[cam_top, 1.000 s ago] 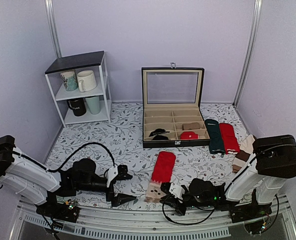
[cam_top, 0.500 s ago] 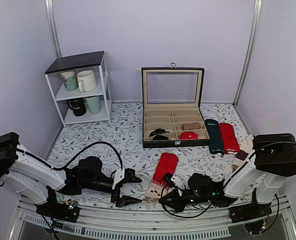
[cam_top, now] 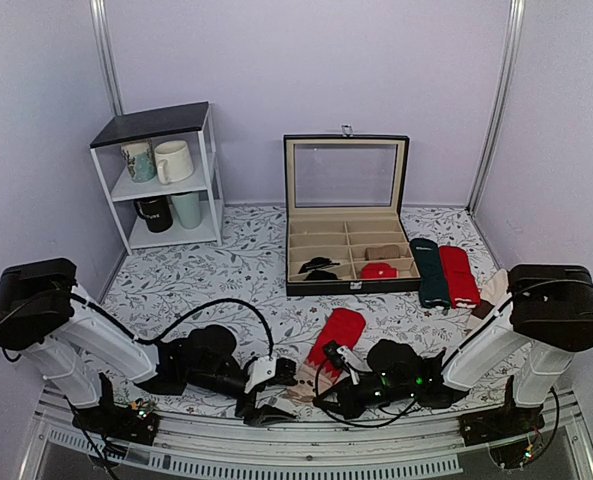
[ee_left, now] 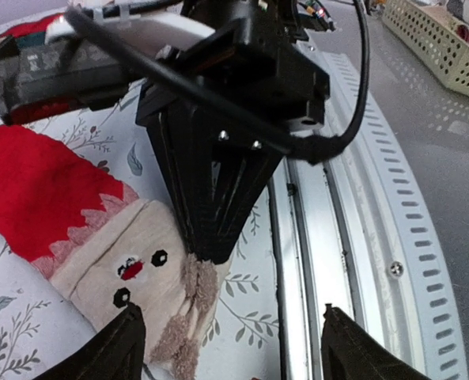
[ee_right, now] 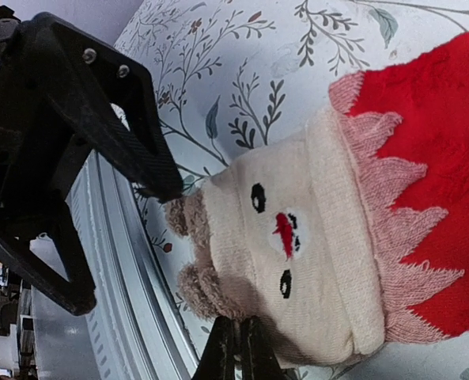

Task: Roll the socks
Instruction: Roll the sock at the center of the board.

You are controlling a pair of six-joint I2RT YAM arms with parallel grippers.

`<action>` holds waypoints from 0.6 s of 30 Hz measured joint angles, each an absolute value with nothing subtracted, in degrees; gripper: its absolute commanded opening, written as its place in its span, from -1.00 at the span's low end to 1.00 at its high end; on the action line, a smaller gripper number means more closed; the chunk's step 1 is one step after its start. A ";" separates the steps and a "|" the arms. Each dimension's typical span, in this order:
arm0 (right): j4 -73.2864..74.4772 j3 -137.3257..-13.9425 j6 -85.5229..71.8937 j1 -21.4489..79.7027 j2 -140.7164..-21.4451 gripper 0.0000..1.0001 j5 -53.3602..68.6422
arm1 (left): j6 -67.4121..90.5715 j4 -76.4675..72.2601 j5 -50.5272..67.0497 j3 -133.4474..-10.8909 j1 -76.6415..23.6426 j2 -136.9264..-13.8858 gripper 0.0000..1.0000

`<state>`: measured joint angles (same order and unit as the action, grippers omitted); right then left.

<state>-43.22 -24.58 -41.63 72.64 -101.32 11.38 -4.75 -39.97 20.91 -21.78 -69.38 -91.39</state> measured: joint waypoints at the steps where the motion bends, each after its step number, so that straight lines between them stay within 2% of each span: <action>1: -43.18 -24.58 -41.65 72.58 -101.32 -1.00 11.53 | -4.93 -39.90 20.45 -22.09 -69.49 -92.18 0.52; 5: -43.13 -24.56 -41.80 72.29 -101.32 -1.00 12.16 | -5.37 -39.53 18.85 -22.50 -69.63 -94.41 0.39; 14: -43.31 -24.40 -41.78 71.94 -101.41 -1.00 13.04 | -6.00 -38.22 16.40 -24.21 -69.78 -97.43 0.29; 18: -43.88 -24.27 -41.76 71.77 -101.62 -1.00 13.45 | -5.96 -38.13 14.94 -24.80 -69.89 -97.95 -0.05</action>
<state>-43.88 -24.27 -41.76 71.77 -101.62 13.45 -5.96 -38.13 14.94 -24.80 -69.89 -97.95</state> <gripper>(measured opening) 0.018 0.600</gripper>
